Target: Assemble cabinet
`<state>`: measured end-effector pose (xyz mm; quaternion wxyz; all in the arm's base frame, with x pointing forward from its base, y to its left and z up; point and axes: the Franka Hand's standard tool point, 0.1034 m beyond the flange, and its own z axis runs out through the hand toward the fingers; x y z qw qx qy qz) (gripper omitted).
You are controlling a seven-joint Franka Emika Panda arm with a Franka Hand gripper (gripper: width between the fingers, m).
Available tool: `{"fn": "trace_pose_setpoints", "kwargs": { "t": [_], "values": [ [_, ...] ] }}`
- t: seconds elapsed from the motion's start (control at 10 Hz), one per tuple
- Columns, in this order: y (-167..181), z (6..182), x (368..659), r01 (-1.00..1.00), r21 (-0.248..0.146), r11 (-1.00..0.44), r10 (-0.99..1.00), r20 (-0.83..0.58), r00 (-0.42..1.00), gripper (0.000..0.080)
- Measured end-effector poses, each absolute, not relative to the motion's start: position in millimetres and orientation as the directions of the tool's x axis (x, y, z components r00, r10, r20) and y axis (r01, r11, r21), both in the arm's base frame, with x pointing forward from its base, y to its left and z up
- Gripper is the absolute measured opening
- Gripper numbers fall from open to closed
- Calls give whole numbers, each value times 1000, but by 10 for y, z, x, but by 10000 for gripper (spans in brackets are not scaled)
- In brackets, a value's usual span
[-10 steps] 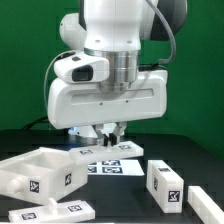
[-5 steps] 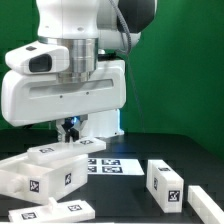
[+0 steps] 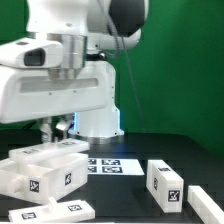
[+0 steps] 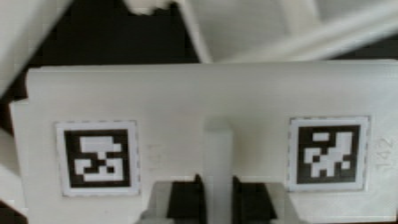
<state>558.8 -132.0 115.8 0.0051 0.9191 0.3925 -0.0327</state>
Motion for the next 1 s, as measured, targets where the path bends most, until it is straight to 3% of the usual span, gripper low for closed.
{"fn": "trace_pose_setpoints", "kwargs": {
  "t": [0.1, 0.6, 0.7, 1.0],
  "values": [
    [-1442, 1147, 5623, 745, 12, -666, 744, -48, 666, 62],
    [-1481, 1105, 5603, 755, 6, -656, 754, -51, 655, 62],
    [-1576, 1087, 5670, 819, 70, -570, 819, -33, 573, 62],
    [-1848, 975, 5614, 868, 82, -489, 869, -42, 493, 62]
  ]
}}
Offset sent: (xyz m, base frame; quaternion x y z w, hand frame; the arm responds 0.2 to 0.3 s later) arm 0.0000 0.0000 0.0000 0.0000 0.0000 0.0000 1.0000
